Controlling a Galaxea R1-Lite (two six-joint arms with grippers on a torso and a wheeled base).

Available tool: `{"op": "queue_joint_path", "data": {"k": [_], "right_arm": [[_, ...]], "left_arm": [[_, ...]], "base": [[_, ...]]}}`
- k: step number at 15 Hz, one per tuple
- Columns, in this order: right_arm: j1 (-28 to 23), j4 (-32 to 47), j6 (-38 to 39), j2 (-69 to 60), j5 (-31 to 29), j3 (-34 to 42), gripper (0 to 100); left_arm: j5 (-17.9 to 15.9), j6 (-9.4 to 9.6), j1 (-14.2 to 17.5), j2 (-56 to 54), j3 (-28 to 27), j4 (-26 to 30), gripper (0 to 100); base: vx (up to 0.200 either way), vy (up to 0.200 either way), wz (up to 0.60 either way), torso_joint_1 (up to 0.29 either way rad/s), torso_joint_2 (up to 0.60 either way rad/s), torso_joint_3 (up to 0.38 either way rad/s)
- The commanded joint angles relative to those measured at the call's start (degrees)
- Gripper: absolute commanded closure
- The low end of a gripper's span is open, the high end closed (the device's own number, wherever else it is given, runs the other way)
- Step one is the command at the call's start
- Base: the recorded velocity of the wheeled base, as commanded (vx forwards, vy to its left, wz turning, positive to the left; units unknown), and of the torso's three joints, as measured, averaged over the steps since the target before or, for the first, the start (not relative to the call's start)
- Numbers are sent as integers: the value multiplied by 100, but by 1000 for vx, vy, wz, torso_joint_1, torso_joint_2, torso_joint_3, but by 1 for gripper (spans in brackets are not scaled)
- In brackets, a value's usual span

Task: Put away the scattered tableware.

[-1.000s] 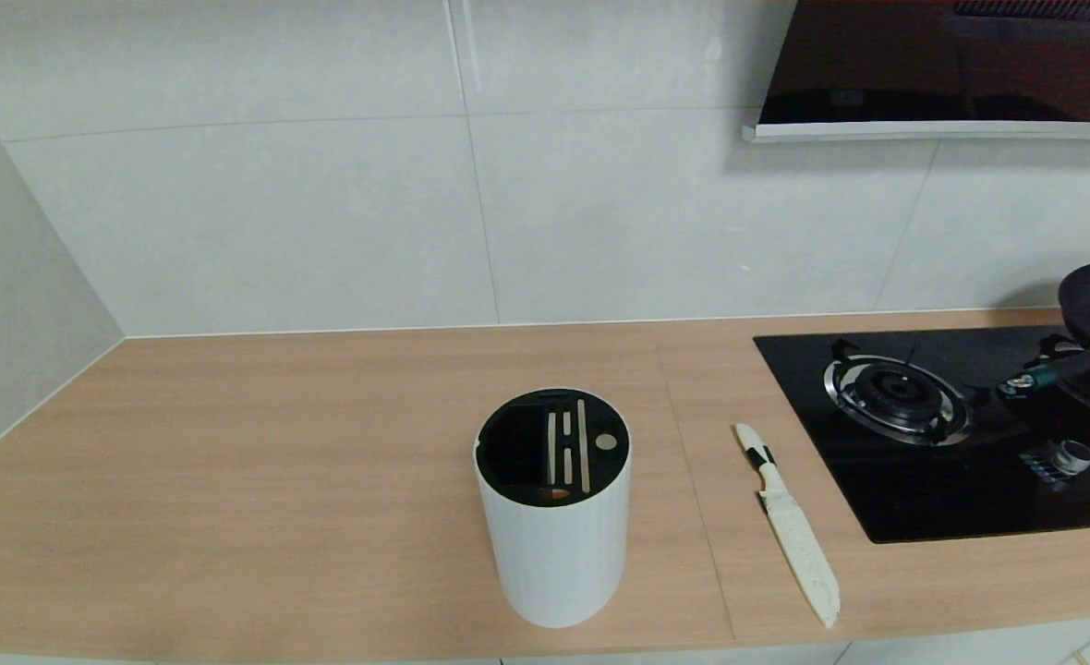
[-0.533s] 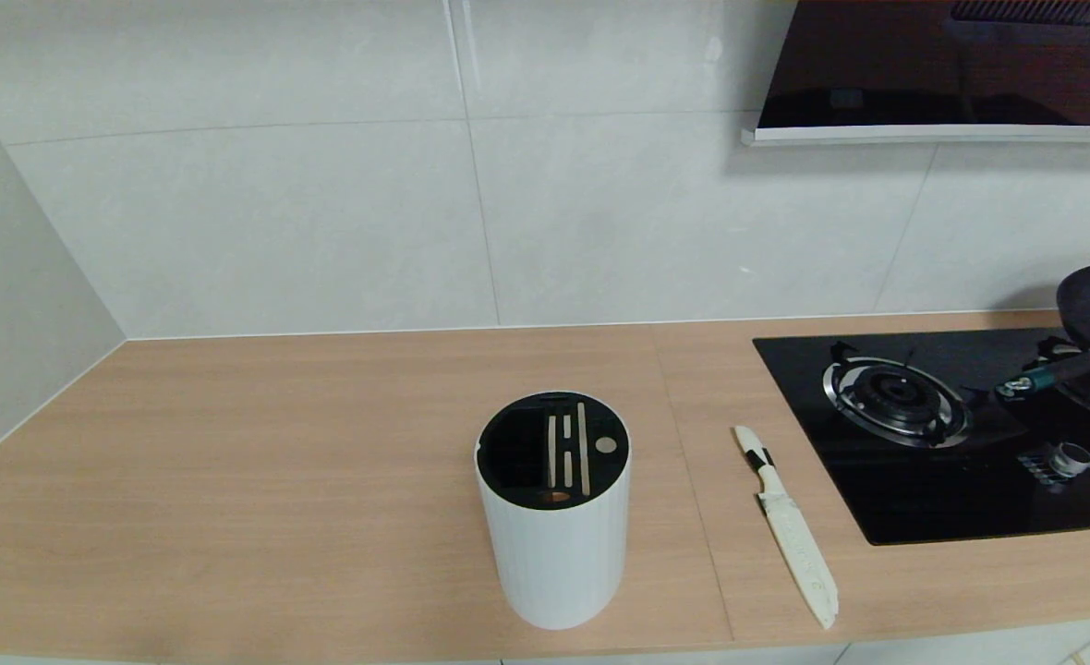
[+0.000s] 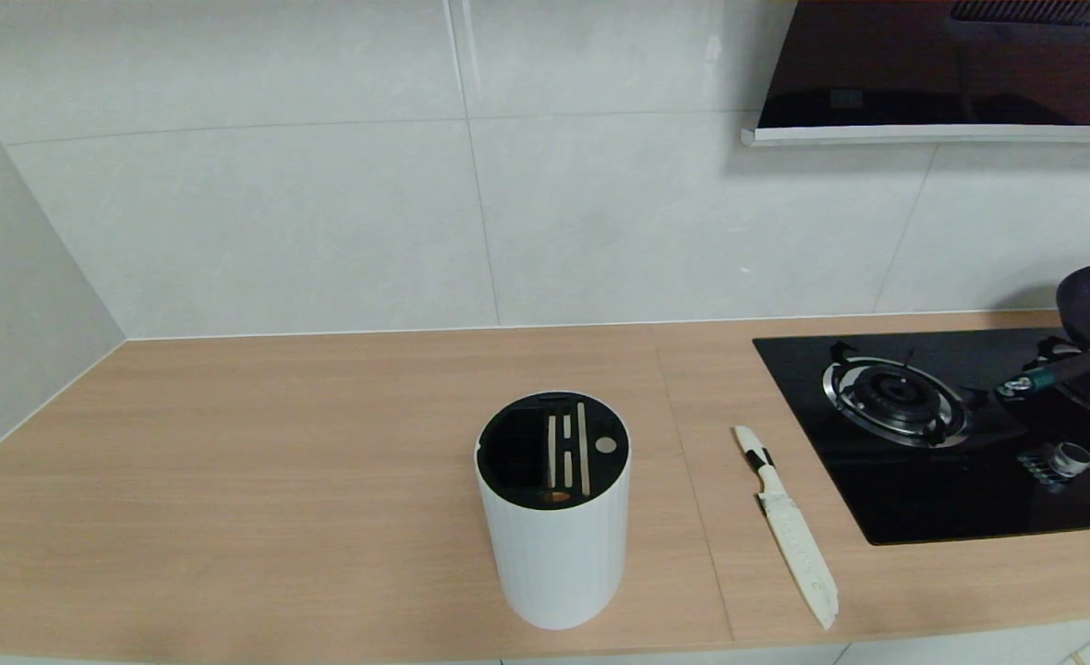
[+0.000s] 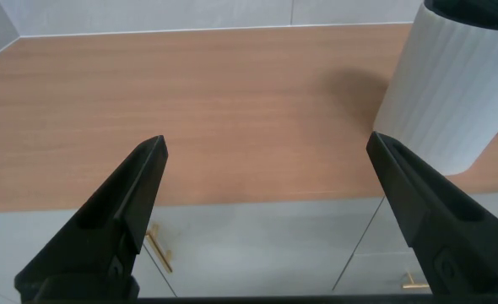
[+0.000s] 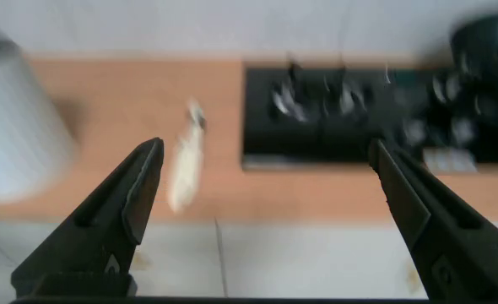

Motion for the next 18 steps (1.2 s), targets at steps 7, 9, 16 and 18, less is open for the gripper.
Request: {"op": "queue_joint_path", "data": {"k": [7, 9, 16, 18], "right_arm": [[783, -71, -156, 4435, 910, -1654, 0], [967, -98, -138, 5587, 918, -1970, 0], [1301, -2418, -156, 8839, 532, -2330, 0], [1301, -2752, -156, 9489, 435, -2506, 0]], "left_arm": [[1, 2, 0, 9, 1, 4, 0], [1, 2, 0, 9, 1, -5, 0], [1, 2, 0, 9, 1, -5, 0], [1, 2, 0, 9, 1, -5, 0]], "base": [[0, 0, 0, 0, 0, 0], [0, 0, 0, 0, 0, 0], [0, 0, 0, 0, 0, 0], [0, 0, 0, 0, 0, 0]]}}
